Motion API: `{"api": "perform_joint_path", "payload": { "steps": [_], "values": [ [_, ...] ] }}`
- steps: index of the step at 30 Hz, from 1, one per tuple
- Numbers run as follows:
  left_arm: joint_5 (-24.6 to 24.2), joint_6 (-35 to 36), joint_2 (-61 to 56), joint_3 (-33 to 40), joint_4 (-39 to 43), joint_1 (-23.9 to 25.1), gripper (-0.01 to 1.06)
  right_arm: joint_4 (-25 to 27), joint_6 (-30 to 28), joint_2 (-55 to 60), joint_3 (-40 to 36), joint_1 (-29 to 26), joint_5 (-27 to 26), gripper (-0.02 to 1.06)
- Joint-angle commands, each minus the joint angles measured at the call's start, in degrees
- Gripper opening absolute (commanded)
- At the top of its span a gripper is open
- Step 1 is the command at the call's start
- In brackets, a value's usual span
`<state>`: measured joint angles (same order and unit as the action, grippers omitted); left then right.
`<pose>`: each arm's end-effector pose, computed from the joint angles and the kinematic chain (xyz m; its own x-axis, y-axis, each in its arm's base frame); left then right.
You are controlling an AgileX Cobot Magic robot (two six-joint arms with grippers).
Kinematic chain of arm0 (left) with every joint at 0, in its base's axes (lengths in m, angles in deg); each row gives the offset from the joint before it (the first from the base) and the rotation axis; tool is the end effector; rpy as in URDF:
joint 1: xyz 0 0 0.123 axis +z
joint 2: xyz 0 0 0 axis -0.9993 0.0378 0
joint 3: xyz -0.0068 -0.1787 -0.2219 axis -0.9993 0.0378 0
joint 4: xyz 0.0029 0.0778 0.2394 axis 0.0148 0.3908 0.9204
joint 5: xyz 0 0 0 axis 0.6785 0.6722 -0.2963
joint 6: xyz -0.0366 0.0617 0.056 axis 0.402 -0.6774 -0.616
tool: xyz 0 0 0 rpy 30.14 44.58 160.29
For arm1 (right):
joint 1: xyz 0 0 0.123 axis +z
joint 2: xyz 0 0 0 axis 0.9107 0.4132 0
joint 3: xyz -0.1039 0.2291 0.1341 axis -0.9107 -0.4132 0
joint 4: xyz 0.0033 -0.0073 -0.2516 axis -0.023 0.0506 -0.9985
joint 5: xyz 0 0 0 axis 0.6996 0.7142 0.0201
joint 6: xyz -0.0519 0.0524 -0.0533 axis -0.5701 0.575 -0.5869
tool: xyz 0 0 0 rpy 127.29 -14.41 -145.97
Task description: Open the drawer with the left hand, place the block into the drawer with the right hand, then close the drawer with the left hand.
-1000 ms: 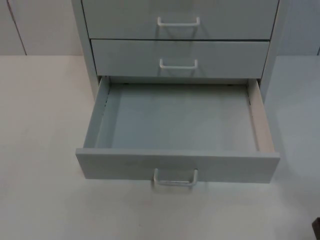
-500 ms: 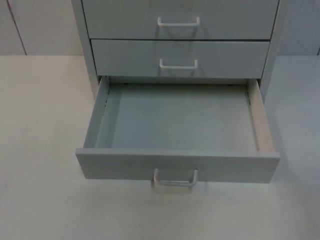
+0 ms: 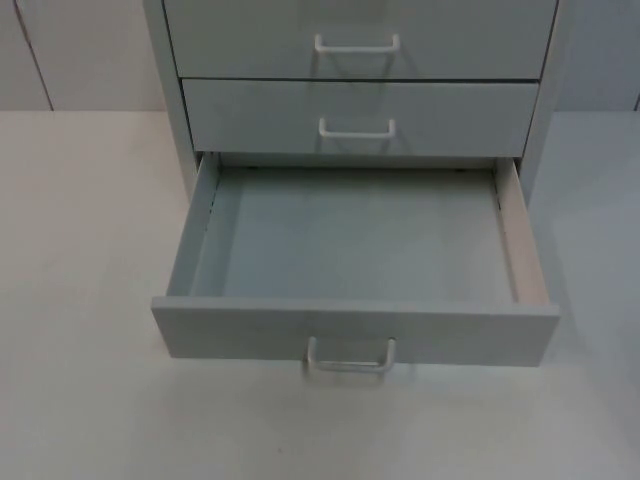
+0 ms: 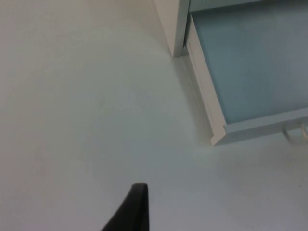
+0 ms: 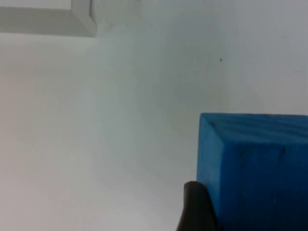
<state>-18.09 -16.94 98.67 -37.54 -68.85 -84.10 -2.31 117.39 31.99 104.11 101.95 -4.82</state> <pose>0.1182 -0.0165 0.3187 -0.6739 0.1172 -0.7295 0.2408 0.9683 -0.0669 0.1255 0.0598 0.2215 -0.8658 -0.0435 -0.4985 -0.0422 0.9990 -0.0139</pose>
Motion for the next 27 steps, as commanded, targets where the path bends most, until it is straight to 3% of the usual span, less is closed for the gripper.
{"api": "perform_joint_path", "payload": {
  "steps": [1,13,20,27],
  "values": [
    [1.4,1.29,-0.3,0.3,1.2,0.22,1.05,0.33,-1.49,-0.23,0.83,0.26,0.6,0.0],
    [2.37,1.71,-0.3,0.3,2.2,0.22,1.05,3.25,-10.08,10.24,9.24,0.26,-1.11,0.0],
    [3.47,3.23,-0.3,0.3,4.04,0.22,1.05,5.96,-16.34,26.56,20.19,0.26,-8.35,0.0],
    [3.47,3.12,-0.3,0.3,4.31,0.22,1.05,6.36,-16.0,40.34,29.14,0.26,-14.59,0.0]
  ]
}}
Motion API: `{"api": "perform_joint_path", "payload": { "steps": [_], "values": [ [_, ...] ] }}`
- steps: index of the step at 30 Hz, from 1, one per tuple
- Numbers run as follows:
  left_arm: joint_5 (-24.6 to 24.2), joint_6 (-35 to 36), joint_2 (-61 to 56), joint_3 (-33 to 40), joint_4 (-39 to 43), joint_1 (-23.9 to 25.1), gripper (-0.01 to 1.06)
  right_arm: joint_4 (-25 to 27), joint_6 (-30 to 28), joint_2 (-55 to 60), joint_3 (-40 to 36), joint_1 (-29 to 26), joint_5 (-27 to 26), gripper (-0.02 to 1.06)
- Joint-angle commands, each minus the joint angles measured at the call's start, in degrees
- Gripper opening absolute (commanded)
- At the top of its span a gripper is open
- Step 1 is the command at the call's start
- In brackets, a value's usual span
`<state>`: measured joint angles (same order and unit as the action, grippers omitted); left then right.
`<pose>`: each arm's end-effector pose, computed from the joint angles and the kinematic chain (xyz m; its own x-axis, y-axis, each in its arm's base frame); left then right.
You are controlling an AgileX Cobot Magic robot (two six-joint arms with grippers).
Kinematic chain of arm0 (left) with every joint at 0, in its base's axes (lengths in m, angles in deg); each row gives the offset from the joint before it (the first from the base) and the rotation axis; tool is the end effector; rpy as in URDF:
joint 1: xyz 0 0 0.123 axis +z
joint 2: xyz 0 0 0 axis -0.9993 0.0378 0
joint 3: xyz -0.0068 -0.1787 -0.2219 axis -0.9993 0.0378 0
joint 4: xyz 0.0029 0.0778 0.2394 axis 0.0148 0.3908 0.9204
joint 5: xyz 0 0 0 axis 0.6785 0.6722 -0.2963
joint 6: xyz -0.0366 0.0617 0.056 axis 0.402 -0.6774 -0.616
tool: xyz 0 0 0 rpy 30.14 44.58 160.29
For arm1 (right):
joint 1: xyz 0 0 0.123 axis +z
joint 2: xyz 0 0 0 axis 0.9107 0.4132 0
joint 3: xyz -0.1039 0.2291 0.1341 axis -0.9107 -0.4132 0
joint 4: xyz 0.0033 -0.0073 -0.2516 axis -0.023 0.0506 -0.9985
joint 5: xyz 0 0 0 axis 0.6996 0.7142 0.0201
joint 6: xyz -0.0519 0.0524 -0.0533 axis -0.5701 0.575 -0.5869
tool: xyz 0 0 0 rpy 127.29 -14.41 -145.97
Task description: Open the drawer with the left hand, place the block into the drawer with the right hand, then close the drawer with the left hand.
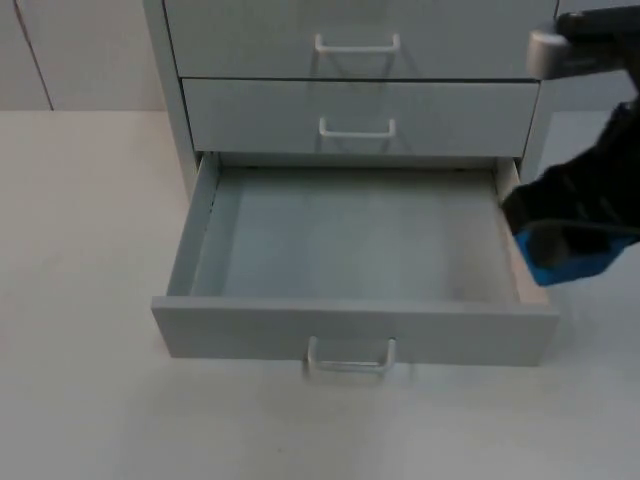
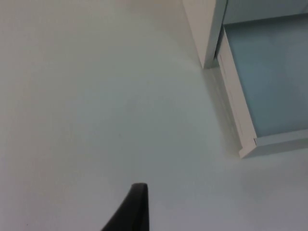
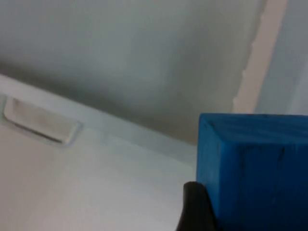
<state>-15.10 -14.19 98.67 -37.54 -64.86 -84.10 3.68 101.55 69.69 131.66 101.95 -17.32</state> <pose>0.1214 -0.0107 0.3204 -0.6533 0.1076 -0.7494 0.1887 0.9817 -0.0236 0.2537 0.1679 0.2138 -0.8397 -0.2775 -0.4667 -0.3032 0.9527 -0.0211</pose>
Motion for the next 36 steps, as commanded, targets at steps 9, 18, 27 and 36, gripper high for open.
{"api": "perform_joint_path", "payload": {
  "steps": [9,18,27,36],
  "values": [
    [1.23,0.36,-0.3,0.3,0.21,0.22,1.05,6.08,0.35,16.14,8.94,0.39,-14.99,0.0],
    [1.71,0.36,-0.3,0.3,0.21,0.22,1.05,6.08,2.13,22.97,12.42,0.39,-15.9,0.05],
    [1.71,0.36,-0.3,0.3,0.21,0.22,1.05,5.67,2.13,25.78,12.47,0.39,-16.87,0.5],
    [1.72,0.36,-0.3,0.3,0.11,0.22,1.05,5.46,2.13,25.54,12.47,0.39,-18.4,0.63]
  ]
}}
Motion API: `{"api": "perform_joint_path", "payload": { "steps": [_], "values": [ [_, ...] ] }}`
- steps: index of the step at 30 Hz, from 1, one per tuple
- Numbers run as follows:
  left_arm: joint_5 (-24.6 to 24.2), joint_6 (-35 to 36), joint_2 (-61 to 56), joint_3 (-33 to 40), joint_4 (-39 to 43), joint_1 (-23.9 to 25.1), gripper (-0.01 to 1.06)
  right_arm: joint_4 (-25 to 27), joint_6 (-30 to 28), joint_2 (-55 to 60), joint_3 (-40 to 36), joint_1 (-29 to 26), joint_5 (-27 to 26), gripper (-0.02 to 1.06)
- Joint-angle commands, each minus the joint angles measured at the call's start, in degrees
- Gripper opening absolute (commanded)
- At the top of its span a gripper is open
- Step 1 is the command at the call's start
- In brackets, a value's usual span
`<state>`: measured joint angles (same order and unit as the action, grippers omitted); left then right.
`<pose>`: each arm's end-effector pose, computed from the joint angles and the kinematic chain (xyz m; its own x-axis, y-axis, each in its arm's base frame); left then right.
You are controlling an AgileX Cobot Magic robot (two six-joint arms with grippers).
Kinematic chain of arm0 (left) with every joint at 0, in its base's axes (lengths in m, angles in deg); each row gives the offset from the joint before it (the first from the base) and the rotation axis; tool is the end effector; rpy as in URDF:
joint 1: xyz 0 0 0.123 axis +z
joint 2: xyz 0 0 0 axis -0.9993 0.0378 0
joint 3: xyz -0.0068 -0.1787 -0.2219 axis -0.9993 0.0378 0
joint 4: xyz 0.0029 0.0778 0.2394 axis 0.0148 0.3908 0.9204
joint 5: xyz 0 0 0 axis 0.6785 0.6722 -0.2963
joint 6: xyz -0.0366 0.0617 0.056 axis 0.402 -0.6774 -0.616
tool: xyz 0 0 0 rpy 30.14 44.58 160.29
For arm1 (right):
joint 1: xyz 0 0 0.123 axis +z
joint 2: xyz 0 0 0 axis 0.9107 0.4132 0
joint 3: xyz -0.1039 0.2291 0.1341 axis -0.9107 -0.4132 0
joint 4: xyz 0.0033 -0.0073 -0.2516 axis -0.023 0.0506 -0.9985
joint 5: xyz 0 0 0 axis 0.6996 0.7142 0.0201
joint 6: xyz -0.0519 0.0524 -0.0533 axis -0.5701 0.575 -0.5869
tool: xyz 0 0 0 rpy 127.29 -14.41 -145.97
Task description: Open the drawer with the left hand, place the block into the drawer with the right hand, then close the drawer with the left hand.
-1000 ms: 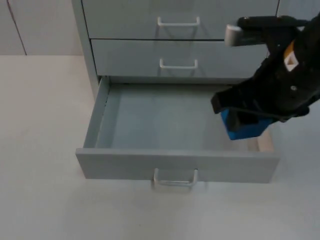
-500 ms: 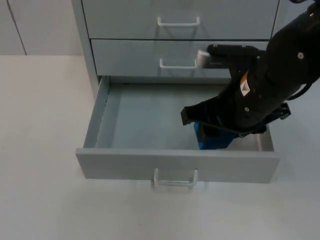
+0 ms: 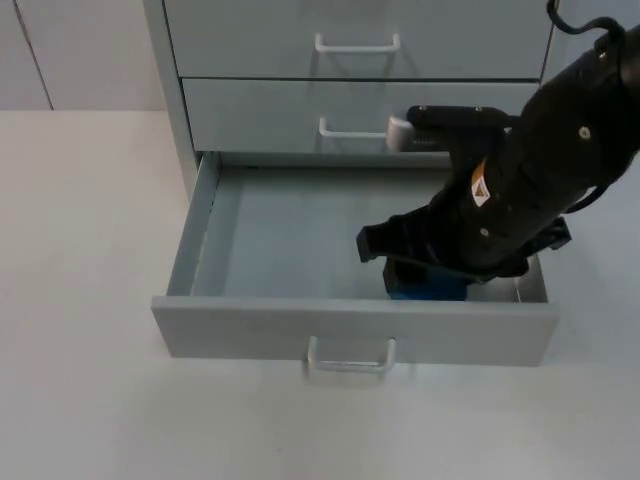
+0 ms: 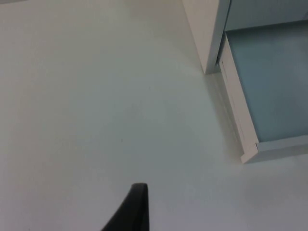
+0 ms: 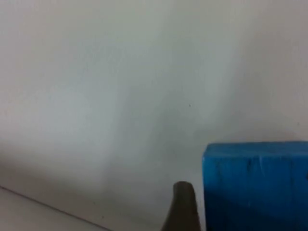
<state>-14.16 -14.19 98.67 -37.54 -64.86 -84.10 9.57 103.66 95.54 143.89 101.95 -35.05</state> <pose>0.1224 -0.0104 0.3215 -0.6419 0.1052 -0.7596 0.1848 0.9826 -0.0201 0.3216 0.2305 0.1200 -0.8627 -0.1751 -0.4744 -0.2690 0.9533 0.1373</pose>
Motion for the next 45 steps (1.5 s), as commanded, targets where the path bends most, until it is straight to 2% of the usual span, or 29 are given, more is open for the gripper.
{"api": "perform_joint_path", "payload": {
  "steps": [1,10,14,15,16,20,27,34,38,41,42,45],
  "values": [
    [0.67,0.36,-0.3,0.3,0.11,0.22,1.05,-0.42,0.01,-0.6,0.23,0.39,-0.48,0.63],
    [0.8,0.36,-0.3,0.3,0.0,0.22,1.05,-1.32,-0.62,-10.43,0.23,0.39,6.05,0.63],
    [0.8,0.36,-0.3,0.3,0.0,0.22,1.05,-1.13,-1.1,-17.78,0.23,0.39,13.51,0.63],
    [0.78,0.36,-0.3,0.3,-0.1,0.22,1.05,-1.12,-1.8,-20.53,0.23,0.39,17.57,0.63],
    [0.78,0.36,-0.3,0.3,-0.1,0.22,1.05,-1.12,-1.8,-20.53,0.23,0.39,17.57,0.63],
    [0.68,0.36,-0.3,0.3,-0.1,0.22,1.05,-1.11,-2.83,-27.15,-0.02,0.39,25.67,0.63],
    [0.82,0.36,-0.19,0.3,-0.21,0.22,1.05,-1.11,-3.08,-34.79,-5.62,0.39,26.25,0.63],
    [0.82,0.5,-0.19,0.3,-0.44,0.22,1.05,-3.16,-3.08,-44.63,-14.45,-0.13,26.4,0.63],
    [0.82,0.5,-0.19,0.3,-0.62,0.22,1.05,-3.16,-3.08,-48.98,-17.64,-3.37,27.09,0.63],
    [0.82,0.5,-0.19,0.3,-0.82,0.22,1.05,-4.57,-3.55,-53.48,-20.19,-9.99,28.95,0.63],
    [0.82,0.5,-0.19,0.3,-0.82,0.22,1.05,-4.57,-3.55,-53.48,-20.19,-9.99,28.95,0.63],
    [0.82,0.5,-0.19,0.3,-1.14,0.22,1.05,-4.68,-5.93,-56.68,-20.61,-16.15,31.56,0.63]
  ]
}}
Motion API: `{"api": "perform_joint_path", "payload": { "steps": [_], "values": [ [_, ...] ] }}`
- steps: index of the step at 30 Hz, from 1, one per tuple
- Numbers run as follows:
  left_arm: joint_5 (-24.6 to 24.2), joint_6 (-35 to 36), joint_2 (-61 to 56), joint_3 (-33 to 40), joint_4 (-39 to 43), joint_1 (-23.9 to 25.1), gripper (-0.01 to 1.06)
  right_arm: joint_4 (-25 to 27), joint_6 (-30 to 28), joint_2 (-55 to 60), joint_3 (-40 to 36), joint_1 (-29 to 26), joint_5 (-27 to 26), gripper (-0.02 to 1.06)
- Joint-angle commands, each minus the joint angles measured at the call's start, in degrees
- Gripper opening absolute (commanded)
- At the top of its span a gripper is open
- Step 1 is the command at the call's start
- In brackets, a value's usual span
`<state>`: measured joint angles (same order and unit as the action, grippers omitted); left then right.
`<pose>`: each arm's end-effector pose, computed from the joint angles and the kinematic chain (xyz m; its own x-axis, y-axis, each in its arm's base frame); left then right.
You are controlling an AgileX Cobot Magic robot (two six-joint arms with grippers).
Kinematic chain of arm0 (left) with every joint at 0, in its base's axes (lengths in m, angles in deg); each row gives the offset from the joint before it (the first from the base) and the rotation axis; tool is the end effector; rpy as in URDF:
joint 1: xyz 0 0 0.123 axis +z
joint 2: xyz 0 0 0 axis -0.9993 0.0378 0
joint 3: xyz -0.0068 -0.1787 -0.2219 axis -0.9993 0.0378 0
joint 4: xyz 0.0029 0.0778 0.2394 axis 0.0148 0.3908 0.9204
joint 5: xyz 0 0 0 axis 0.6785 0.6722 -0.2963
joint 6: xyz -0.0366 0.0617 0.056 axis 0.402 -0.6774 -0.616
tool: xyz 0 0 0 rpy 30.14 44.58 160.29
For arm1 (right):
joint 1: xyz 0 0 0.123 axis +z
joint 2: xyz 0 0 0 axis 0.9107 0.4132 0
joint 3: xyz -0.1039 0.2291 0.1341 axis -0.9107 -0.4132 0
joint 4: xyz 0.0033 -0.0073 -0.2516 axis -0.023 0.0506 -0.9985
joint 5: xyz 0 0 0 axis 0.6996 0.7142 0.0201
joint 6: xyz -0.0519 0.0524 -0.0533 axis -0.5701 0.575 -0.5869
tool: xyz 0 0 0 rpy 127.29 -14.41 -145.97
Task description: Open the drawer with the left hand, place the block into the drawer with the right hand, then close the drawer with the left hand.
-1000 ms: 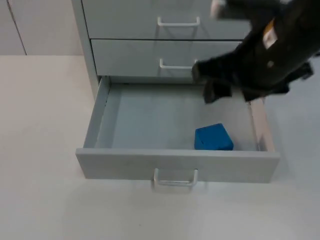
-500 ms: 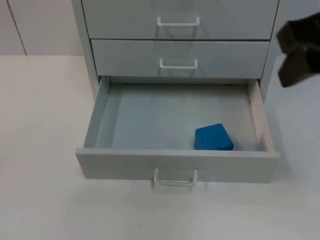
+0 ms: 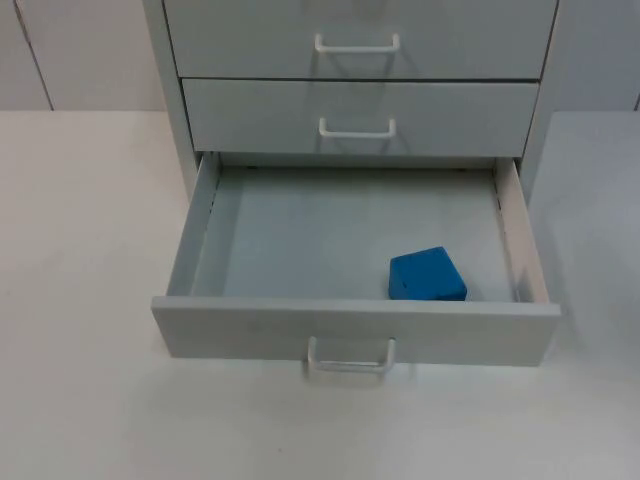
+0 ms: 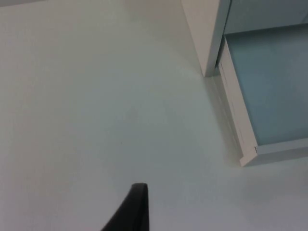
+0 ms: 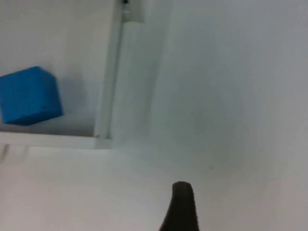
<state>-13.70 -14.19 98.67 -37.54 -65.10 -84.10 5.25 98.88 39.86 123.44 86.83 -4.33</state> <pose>0.1229 -0.0105 0.3220 -0.6359 0.1011 -0.7651 0.1832 0.9828 -0.0224 0.1879 0.0535 0.2937 -0.8050 -0.0036 -0.5933 -0.0121 0.9999 0.0105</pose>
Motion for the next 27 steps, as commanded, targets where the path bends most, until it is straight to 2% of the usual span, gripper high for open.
{"api": "perform_joint_path", "payload": {
  "steps": [1,3,7,13,16,19,27],
  "values": [
    [0.37,0.5,-0.19,0.3,-1.07,0.22,1.05,-0.36,-1.72,-1.79,-0.15,-3.04,1.47,0.63],
    [0.37,0.5,-0.19,0.3,-1.18,0.22,1.05,-0.36,-2.51,-2.69,-0.15,-4.63,1.77,0.63],
    [0.37,0.5,-0.19,0.3,-1.29,0.22,1.05,-0.24,-5.18,-5.49,-0.15,-11.47,2.92,0.63],
    [0.37,-0.3,-0.19,0.3,-3.01,0.22,1.05,0.26,-6.61,-5.63,-0.15,-16.12,3.07,0.63],
    [0.37,-0.42,-0.19,0.3,-3.22,0.22,1.05,0.66,-7.17,-5.63,-0.15,-16.97,2.0,0.63],
    [0.37,-0.42,-0.19,0.3,-3.22,0.22,1.05,4.61,-10.94,-5.63,-0.15,-17.36,0.04,0.63],
    [0.5,-1.33,-0.19,0.3,-3.46,0.22,1.05,4.72,-11.23,-4.92,-0.19,-17.36,-0.91,0.63]
  ]
}}
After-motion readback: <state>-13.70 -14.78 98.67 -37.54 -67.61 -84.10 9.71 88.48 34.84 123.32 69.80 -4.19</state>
